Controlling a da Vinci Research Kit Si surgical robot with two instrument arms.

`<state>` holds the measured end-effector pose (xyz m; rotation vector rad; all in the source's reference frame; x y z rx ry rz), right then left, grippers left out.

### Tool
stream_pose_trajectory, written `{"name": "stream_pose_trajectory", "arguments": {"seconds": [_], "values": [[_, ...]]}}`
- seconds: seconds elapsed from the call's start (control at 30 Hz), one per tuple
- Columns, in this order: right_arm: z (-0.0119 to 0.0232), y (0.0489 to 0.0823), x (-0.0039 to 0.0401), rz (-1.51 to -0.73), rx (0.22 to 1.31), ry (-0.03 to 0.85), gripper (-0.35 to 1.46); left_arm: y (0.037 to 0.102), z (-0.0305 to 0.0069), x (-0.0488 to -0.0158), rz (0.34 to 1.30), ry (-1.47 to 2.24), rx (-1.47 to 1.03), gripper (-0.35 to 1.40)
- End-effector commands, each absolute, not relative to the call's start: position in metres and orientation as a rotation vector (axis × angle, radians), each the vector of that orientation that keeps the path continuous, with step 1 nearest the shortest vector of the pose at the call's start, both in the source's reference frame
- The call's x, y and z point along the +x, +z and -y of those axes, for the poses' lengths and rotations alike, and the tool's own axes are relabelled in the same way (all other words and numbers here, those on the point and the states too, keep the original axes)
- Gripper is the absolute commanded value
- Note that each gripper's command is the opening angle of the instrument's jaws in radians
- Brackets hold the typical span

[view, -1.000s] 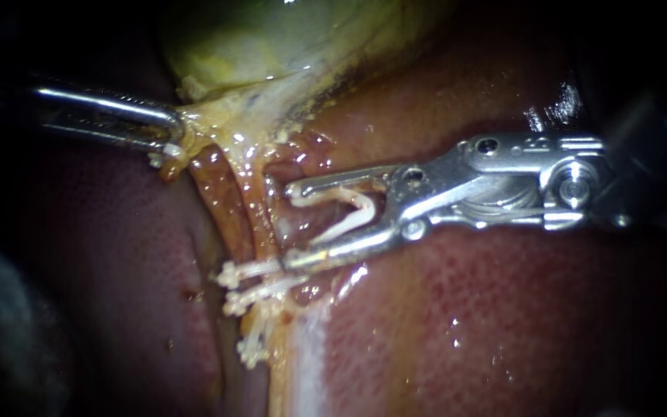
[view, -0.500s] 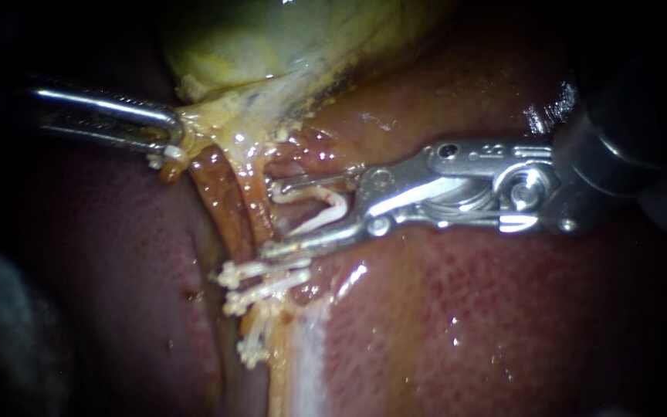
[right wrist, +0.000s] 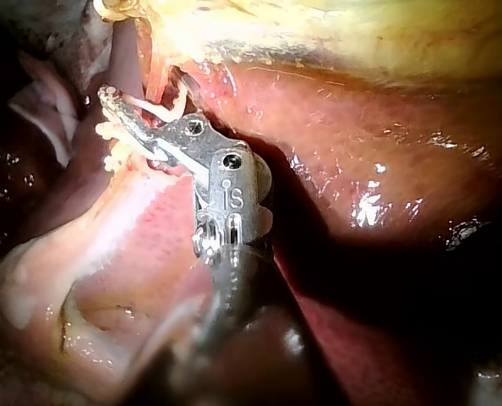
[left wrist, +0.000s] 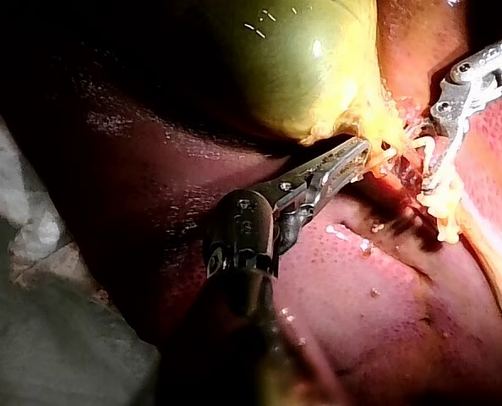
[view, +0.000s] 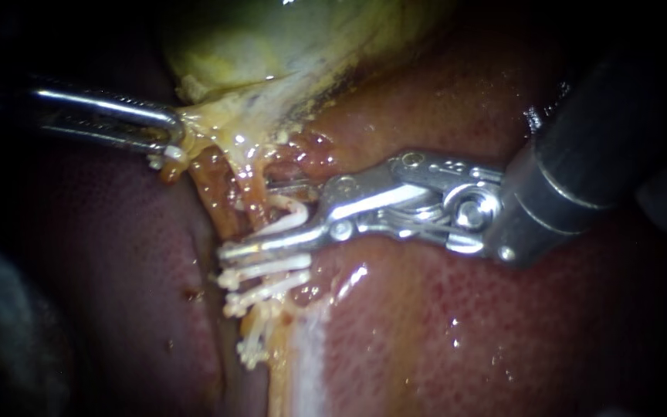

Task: Clipping third clip right tube

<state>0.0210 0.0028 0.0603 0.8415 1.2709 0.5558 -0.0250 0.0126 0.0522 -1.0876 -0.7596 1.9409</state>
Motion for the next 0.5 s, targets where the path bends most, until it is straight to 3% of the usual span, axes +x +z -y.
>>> {"name": "stream_pose_trajectory", "arguments": {"seconds": [0.03, 0.5], "values": [[-0.0029, 0.0601, 0.0210, -1.277, 0.848, 0.563, 0.49, 0.0522, -0.0126, -0.0250, 0.759, 1.941, -1.087, -0.35], [-0.0046, 0.0547, 0.0216, -1.390, 0.920, 0.603, 0.49, 0.0524, -0.0127, -0.0250, 0.760, 1.941, -1.088, -0.35]]}}
